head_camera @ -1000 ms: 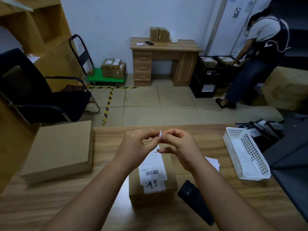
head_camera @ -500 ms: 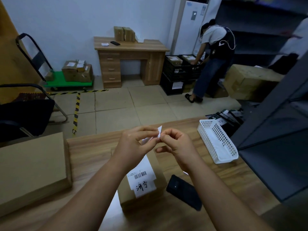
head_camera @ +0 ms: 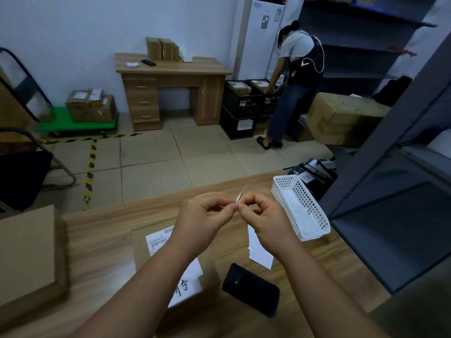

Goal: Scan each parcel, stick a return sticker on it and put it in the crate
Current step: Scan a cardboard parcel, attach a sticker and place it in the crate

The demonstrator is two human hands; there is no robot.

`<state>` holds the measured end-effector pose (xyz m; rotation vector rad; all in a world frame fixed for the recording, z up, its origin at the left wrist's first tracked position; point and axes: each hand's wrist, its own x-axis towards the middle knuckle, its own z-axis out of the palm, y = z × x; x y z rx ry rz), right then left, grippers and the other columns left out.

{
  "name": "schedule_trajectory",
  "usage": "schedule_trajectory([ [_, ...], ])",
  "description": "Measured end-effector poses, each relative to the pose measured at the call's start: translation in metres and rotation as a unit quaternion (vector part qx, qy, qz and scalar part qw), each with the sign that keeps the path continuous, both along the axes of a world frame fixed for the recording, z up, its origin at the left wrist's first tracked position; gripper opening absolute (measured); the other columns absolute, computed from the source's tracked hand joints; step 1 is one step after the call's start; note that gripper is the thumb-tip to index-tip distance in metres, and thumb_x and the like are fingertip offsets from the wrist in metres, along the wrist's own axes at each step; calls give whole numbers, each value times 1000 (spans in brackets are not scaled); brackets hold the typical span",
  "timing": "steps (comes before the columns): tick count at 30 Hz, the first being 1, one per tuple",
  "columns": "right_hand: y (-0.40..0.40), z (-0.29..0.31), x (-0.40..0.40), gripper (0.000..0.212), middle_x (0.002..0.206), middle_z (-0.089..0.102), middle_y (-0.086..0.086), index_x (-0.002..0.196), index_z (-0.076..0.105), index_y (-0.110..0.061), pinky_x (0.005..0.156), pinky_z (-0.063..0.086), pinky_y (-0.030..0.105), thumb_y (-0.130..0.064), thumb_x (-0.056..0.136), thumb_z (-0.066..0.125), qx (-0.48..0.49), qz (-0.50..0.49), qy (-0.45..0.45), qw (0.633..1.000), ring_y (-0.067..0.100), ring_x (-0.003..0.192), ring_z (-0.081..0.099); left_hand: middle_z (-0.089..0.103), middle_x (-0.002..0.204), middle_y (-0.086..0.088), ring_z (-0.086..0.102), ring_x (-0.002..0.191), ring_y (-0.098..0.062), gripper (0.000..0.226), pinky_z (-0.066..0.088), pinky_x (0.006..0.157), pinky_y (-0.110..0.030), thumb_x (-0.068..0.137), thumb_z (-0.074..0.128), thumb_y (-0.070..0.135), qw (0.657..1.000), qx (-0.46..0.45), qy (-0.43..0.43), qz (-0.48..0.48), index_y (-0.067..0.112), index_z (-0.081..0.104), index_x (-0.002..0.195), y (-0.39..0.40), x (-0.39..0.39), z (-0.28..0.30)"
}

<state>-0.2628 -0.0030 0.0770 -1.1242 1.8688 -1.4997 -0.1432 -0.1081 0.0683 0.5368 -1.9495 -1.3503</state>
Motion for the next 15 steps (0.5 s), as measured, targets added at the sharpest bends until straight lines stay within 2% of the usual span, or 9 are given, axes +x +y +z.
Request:
schedule_trajectory([
  [4,10,-14,-42,23,64,54,-21,71,59,-25,58,38,13,-16,92,63,27,-1,-7,1000,-3,61,47,74,85,14,68,84,-3,15,52,76,-20,88,68,14,999,26,-38,13,25,75,82,11,-45,-13],
  [7,25,-28,-90,19,65,55,-15,75,58,-19,62,40,22,-14,93,58,56,-32,-59,996,5,62,47,70,78,7,65,76,-10,20,51,71,-24,92,62,14,995,74,-55,41,26,66,75,28,-95,-26],
  [9,38,-42,-131,17,74,59,0,78,58,-14,66,43,30,-11,94,55,82,-74,-99,989,13,67,50,69,75,4,65,73,-17,19,53,72,-34,94,57,17,985,147,-71,60,20,62,76,40,-135,-36],
  [11,53,-59,-173,18,79,63,7,76,59,-15,70,45,36,-12,93,55,116,-103,-116,981,18,70,52,68,71,5,64,67,-14,20,53,67,-34,97,54,19,962,258,-82,45,17,60,78,50,-175,-48],
  [13,65,-77,-215,21,81,67,10,73,59,-16,69,45,33,-14,93,55,162,-116,-108,974,18,69,54,64,68,3,60,58,-9,21,48,61,-29,98,52,18,931,352,-91,18,13,58,79,60,-215,-59],
  [15,73,-93,-248,20,85,69,9,74,58,-16,64,44,28,-16,94,54,201,-118,-102,967,16,68,55,63,67,6,58,58,-6,20,48,62,-26,99,51,17,919,375,-117,12,12,59,82,69,-247,-75],
])
